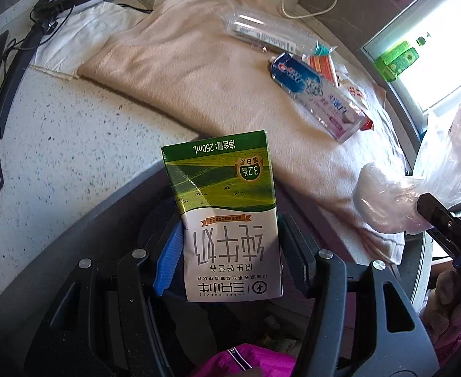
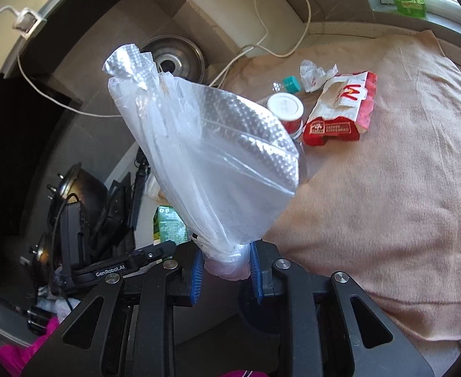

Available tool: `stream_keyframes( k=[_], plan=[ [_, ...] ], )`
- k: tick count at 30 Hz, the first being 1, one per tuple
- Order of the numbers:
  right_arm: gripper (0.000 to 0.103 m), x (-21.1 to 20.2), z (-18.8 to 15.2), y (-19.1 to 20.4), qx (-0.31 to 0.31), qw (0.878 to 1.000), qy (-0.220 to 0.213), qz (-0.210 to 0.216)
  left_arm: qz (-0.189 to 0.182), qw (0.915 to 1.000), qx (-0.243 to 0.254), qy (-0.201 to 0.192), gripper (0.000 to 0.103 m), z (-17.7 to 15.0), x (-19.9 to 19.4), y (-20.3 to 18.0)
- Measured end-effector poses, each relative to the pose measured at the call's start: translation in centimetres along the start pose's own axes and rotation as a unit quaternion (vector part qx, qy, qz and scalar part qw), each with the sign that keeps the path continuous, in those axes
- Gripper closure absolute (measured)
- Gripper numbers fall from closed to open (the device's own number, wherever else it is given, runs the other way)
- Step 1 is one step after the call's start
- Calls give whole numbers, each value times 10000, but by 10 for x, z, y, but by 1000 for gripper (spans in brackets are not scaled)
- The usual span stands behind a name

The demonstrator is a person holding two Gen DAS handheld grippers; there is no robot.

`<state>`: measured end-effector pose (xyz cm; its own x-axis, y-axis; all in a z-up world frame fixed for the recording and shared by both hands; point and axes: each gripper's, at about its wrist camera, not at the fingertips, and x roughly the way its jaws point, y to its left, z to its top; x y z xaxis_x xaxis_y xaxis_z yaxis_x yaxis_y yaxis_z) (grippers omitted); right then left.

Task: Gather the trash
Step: 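Carry the carton and bag with both tools over the blue wastebasket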

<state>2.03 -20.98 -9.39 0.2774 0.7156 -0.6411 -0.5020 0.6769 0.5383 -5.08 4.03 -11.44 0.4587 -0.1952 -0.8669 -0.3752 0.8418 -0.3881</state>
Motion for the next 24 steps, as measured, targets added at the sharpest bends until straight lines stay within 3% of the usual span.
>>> stream_keyframes(
  k=[12,24],
  plan=[
    [80,55,-61,16,-205,9966,654,-448,307,9978,194,549,42,-45,49,27],
    [80,115,-90,12,-618,9853,1189,-1064,664,9925,317,981,42,-74,100,49]
  ],
)
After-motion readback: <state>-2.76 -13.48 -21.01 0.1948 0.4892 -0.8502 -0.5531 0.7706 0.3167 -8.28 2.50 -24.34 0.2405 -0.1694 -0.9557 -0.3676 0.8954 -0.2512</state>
